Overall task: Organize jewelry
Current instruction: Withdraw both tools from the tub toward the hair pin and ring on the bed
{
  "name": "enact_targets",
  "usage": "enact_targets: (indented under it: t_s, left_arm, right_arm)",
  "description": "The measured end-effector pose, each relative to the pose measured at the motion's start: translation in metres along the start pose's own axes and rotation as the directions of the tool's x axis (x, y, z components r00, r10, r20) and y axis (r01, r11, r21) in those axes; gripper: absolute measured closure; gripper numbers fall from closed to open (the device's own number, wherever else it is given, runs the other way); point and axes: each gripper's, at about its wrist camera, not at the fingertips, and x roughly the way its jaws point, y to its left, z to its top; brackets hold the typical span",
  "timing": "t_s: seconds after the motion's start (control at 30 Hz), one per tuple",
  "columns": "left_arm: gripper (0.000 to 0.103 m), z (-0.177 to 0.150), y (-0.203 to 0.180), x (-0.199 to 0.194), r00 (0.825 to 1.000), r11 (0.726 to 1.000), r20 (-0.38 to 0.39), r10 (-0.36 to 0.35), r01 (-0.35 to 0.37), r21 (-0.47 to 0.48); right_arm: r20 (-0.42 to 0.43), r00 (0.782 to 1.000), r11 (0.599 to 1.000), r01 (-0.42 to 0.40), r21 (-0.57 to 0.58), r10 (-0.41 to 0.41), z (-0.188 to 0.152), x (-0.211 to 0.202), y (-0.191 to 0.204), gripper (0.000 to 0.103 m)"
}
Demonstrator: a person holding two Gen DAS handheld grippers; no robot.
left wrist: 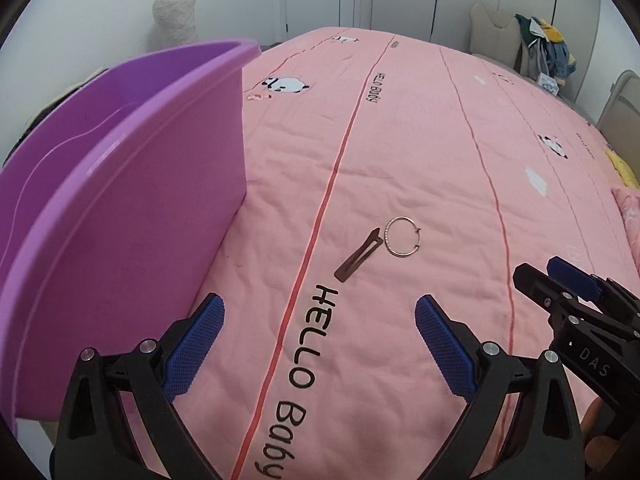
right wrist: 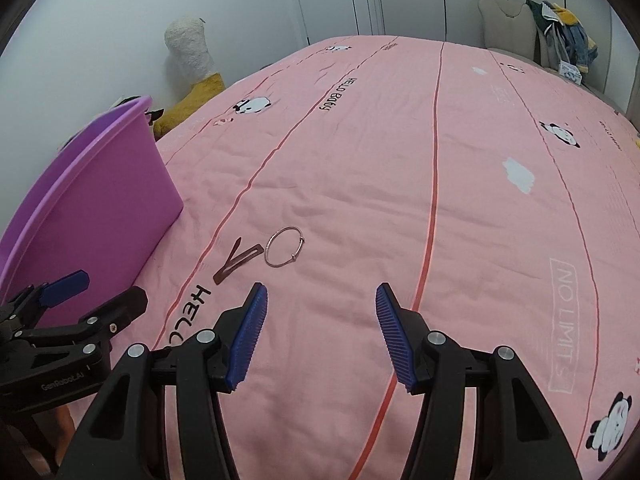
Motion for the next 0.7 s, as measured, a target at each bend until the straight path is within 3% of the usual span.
enact_targets:
  t_s: [0.3, 0.7]
  left_arm:
    - [0.009, 0.009, 0.001, 0.067, 0.999, 1.000, -0.051, 0.000, -0.001, -0.015]
    - [0.009, 0.006, 0.002, 0.100, 0.998, 1.000, -0.056, 0.017, -0.016, 0.018]
  right_arm:
    - [-0.043, 0.999, 0.999, -0.030, -0.014, 0.029, 0.016, 0.076, -0.005, 0.049]
    - [-0.062, 0.998, 0.999, -0.019, -0.049, 0.016, 0.029, 0.120, 0.004, 0.049]
